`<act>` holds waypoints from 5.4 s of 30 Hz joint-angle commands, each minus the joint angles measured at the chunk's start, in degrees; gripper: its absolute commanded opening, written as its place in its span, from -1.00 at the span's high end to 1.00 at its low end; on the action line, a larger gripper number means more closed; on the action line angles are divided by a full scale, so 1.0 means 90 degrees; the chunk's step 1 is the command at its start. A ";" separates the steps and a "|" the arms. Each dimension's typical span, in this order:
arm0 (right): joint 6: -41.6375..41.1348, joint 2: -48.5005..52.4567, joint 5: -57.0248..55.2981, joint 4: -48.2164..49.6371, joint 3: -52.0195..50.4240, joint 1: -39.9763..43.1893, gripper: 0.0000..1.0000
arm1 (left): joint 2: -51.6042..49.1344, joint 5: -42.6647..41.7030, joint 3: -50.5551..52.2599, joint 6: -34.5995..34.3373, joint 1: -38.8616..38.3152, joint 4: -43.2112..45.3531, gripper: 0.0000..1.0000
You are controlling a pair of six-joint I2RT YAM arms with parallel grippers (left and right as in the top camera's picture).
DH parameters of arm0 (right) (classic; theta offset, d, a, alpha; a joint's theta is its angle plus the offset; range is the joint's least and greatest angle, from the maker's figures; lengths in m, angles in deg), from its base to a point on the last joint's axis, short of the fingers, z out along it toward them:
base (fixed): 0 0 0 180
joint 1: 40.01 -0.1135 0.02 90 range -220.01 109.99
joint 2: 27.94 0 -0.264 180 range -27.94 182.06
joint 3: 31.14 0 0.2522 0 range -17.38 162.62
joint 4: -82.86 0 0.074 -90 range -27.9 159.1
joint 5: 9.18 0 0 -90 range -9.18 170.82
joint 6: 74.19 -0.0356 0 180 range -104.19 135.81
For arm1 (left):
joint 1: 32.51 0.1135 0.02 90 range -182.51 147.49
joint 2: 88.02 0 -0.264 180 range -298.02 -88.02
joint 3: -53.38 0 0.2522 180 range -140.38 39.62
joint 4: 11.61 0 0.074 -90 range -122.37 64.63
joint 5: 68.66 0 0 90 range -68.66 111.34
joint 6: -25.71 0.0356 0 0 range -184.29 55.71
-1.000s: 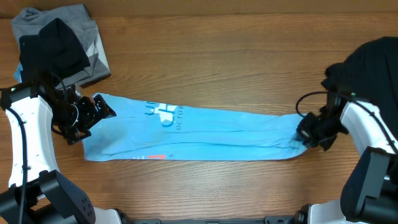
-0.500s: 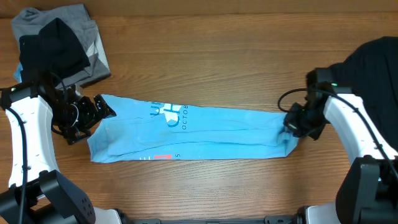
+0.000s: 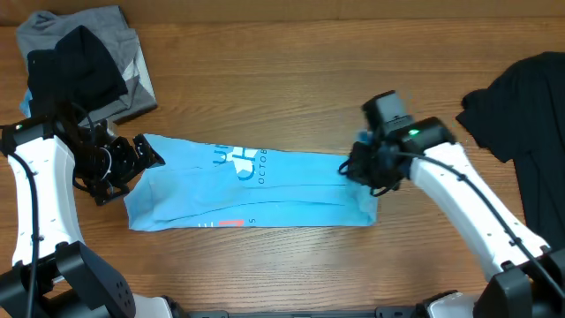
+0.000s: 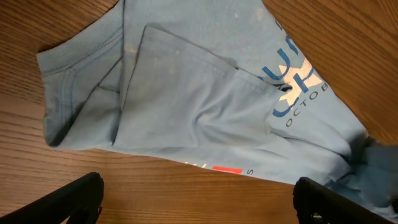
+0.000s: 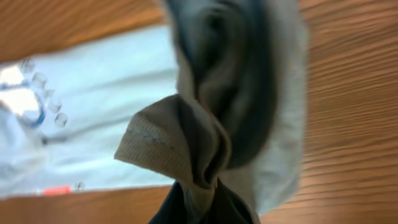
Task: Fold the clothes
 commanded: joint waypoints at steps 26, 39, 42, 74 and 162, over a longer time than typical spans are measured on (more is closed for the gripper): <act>-0.2013 0.1013 0.0364 0.2353 0.0151 -0.2720 0.84 | 0.0080 -0.0044 -0.0070 0.0083 -0.0049 -0.0053 -1.00; -0.1569 0.1209 0.0410 0.2482 0.0410 -0.2424 -1.00 | 0.0080 -0.0046 -0.0070 0.0083 -0.0049 -0.0095 -1.00; -0.1037 0.1224 0.0767 0.2623 0.0440 -0.2193 -0.83 | 0.0080 -0.0049 -0.0070 0.0083 -0.0049 -0.0095 -1.00; -0.0699 0.2975 0.0629 0.3937 0.0435 -0.1549 0.90 | 0.0080 -0.0049 -0.0070 0.0080 -0.0049 -0.0158 -1.00; 0.0430 -0.0279 0.0716 0.1802 -0.1316 -0.0291 -1.00 | -0.2883 0.2446 -0.2620 -0.0758 -0.1180 -0.1297 0.92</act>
